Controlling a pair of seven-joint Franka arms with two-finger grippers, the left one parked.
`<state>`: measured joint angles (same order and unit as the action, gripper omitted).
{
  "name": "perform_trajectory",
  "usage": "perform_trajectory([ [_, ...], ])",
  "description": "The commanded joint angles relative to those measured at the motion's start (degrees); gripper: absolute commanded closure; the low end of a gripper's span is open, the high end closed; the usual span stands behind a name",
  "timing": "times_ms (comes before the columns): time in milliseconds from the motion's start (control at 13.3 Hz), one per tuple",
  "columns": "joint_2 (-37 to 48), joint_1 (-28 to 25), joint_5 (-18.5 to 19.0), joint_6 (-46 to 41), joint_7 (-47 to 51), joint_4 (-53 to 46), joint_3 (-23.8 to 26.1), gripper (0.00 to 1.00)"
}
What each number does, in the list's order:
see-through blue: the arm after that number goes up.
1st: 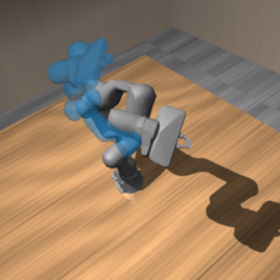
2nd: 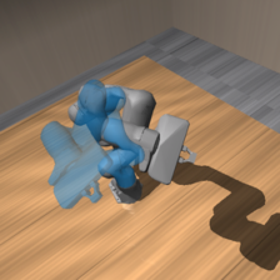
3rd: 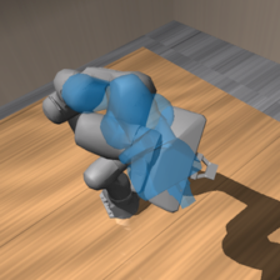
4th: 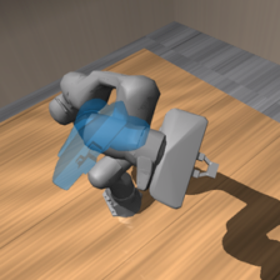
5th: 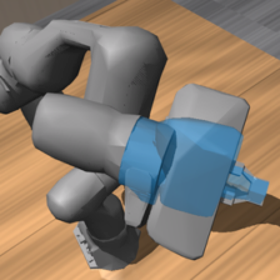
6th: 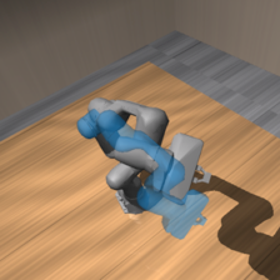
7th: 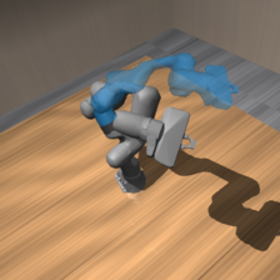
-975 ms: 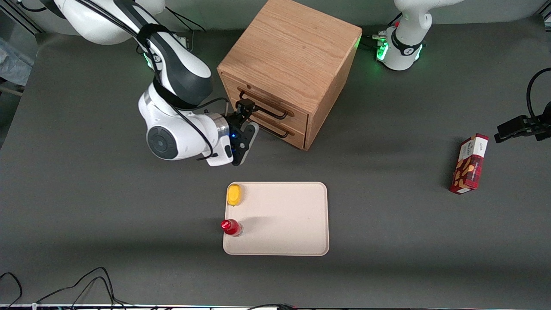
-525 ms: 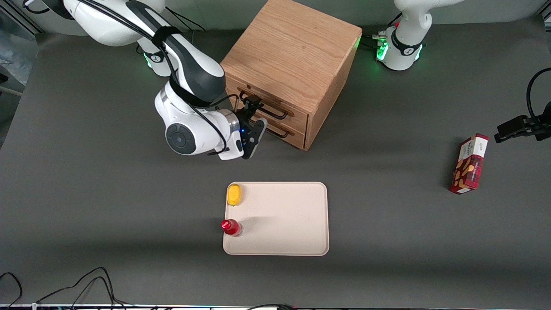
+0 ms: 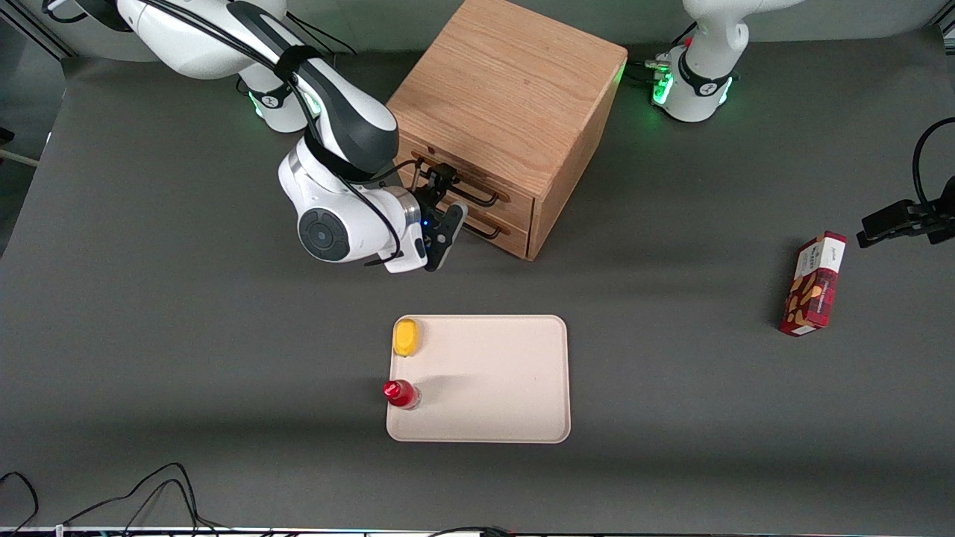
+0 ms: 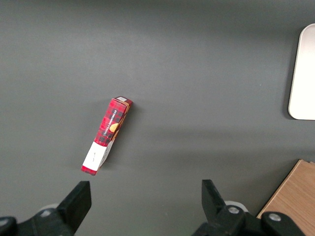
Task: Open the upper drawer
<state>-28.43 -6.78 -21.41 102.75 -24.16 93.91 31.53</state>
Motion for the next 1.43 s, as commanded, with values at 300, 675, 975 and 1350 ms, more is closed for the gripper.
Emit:
perform_trajectory([
  [300,-4.08,0.98,4.45,0.53,1.4,-6.62,-0.94,0.0],
  [675,-6.28,1.34,5.32,0.35,1.22,-10.4,-3.66,0.0],
  [975,-9.36,1.34,6.82,-1.84,1.05,-15.67,-5.68,0.0],
  [1350,-12.0,1.34,6.91,-6.07,0.78,-21.92,-8.49,0.0],
])
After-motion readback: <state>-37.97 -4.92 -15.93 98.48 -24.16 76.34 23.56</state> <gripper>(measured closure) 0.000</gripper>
